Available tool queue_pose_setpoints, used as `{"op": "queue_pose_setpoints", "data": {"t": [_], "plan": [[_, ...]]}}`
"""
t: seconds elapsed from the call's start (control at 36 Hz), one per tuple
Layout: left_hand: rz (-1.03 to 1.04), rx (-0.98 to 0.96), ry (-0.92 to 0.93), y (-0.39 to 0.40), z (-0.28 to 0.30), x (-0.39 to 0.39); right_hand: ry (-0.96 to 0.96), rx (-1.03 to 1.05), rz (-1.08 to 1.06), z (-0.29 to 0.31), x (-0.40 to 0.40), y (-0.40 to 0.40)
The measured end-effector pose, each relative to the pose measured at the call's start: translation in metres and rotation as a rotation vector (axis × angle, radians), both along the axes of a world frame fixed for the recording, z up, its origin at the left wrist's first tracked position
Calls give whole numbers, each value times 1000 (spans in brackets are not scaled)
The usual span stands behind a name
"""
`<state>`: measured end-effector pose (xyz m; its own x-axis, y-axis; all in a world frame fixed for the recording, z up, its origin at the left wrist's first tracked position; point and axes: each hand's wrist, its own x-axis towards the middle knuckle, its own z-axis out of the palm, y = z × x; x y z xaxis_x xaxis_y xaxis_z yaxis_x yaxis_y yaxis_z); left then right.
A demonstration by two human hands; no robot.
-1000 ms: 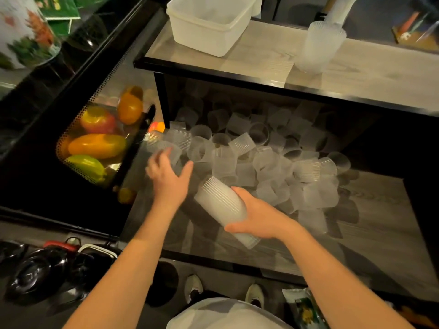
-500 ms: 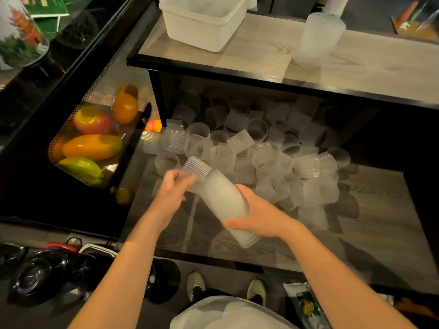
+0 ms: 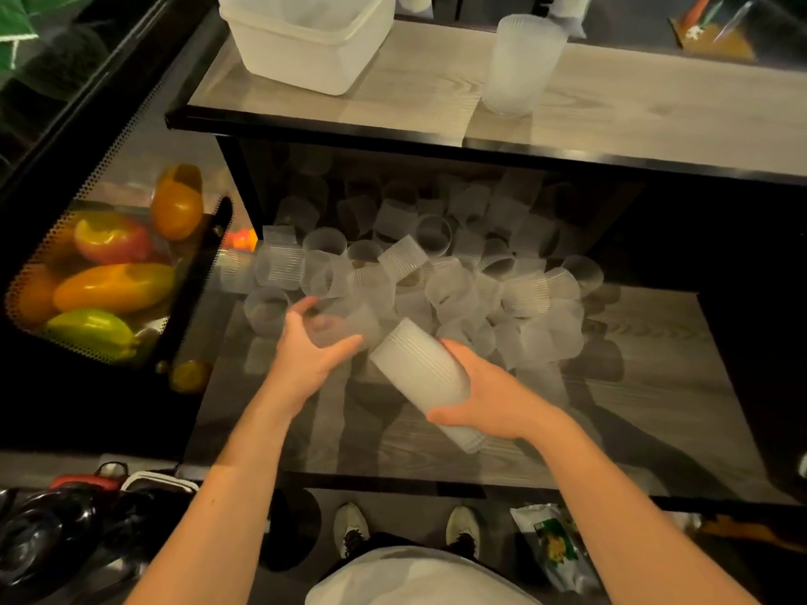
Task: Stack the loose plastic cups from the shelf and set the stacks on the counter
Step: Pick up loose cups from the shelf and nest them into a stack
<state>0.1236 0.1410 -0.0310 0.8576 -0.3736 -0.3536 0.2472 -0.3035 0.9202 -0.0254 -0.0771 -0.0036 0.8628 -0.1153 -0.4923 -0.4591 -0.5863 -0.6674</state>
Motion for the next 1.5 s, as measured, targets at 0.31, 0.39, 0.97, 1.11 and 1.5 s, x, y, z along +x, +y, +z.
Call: {"op": "queue_pose_setpoints", "data": {"t": [0.31,0.39,0.97,1.11,1.5], "plan": [[-462,-54,17,-14,11,7,23,-50,113,6,-7,-20],[-521,-52,21,-31,9,-7,58,-51,124,5,-11,-20],[-539,550,-813,-130,-39,-45,166,26,-286,-10,-89,-67],[-280,278,-462,-123,-25,-50,132,69,-319,-10,-88,-68],[-610,110,1,-102,-16,-89,123,62,-107,-10,-90,-76]]}}
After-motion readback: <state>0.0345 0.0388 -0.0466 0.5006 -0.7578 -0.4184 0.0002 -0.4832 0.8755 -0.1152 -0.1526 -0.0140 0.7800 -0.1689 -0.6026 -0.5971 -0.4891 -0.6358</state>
